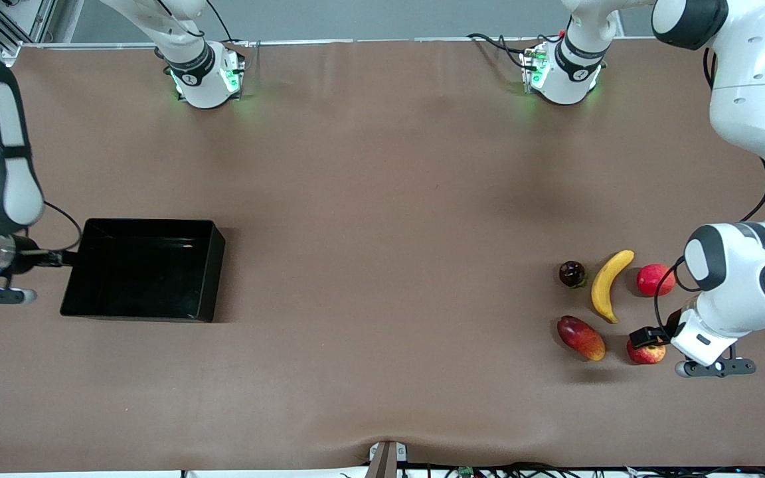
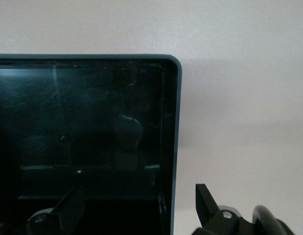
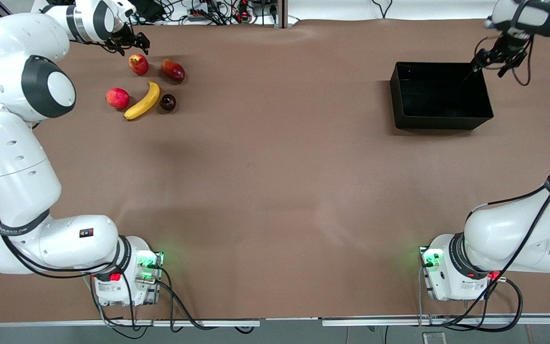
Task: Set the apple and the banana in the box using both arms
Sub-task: 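Grasp the apple with the left gripper while the right gripper pushes the box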
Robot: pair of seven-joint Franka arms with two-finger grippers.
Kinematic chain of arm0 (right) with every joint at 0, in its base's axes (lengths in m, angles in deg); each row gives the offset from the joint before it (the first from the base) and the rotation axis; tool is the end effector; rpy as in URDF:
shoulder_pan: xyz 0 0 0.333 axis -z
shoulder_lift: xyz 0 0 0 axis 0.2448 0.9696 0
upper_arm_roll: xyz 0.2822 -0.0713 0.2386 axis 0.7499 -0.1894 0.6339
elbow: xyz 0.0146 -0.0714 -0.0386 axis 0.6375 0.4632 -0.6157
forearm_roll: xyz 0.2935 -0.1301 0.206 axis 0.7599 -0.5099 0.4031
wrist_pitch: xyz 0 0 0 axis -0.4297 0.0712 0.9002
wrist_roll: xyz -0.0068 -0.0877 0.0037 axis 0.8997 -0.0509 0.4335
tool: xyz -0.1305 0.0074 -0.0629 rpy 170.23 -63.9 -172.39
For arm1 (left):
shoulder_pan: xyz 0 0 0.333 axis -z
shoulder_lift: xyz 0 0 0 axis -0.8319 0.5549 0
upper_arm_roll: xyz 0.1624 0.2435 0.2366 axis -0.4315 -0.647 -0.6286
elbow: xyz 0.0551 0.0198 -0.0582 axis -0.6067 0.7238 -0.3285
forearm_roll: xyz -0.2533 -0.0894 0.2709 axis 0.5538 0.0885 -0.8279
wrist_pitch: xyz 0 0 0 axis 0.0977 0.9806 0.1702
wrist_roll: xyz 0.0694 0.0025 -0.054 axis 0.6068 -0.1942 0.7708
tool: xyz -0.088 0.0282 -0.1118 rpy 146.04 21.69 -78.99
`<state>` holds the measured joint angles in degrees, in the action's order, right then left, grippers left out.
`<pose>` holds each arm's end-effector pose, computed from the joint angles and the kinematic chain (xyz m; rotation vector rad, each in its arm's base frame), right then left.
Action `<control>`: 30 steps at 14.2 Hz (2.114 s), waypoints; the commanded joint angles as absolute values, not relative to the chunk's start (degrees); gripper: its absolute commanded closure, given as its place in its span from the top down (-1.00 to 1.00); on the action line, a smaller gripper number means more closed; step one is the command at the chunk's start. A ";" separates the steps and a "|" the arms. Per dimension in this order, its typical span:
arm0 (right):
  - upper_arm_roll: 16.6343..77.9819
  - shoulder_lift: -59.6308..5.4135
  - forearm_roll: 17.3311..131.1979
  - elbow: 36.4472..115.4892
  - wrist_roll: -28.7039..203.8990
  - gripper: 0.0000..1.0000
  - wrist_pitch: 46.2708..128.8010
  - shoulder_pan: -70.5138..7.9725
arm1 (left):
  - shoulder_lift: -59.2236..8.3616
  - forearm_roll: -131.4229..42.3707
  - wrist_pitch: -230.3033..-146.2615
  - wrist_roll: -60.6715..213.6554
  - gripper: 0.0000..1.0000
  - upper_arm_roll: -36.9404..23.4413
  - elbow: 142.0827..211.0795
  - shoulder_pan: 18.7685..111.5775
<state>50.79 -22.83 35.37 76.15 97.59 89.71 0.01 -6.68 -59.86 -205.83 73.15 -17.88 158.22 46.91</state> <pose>0.6337 -0.1843 0.3134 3.1303 0.0021 -0.2625 0.7808 0.0577 0.2682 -3.1296 -0.1017 -0.2540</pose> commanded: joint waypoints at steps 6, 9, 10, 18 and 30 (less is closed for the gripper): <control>51.97 -20.43 36.00 77.58 105.94 -1.00 91.45 4.37 | -2.80 -61.16 -210.78 77.42 1.00 -19.27 156.76 46.89; 52.05 -20.43 36.10 77.49 105.86 -1.00 90.40 3.85 | -2.01 -61.08 -211.83 77.42 1.00 -19.27 156.85 46.98; 52.05 -20.43 36.19 77.41 105.86 -1.00 90.30 3.85 | -1.75 -61.16 -211.83 77.42 1.00 -19.27 156.85 46.98; 52.67 -21.04 47.86 68.10 104.89 -1.00 70.98 1.92 | -2.53 -64.50 -211.75 75.58 -1.00 -19.19 157.03 46.63; 52.93 -25.00 57.09 70.72 77.47 -1.00 67.35 -19.70 | -26.77 -64.50 -183.09 76.98 -1.00 -13.04 163.24 47.07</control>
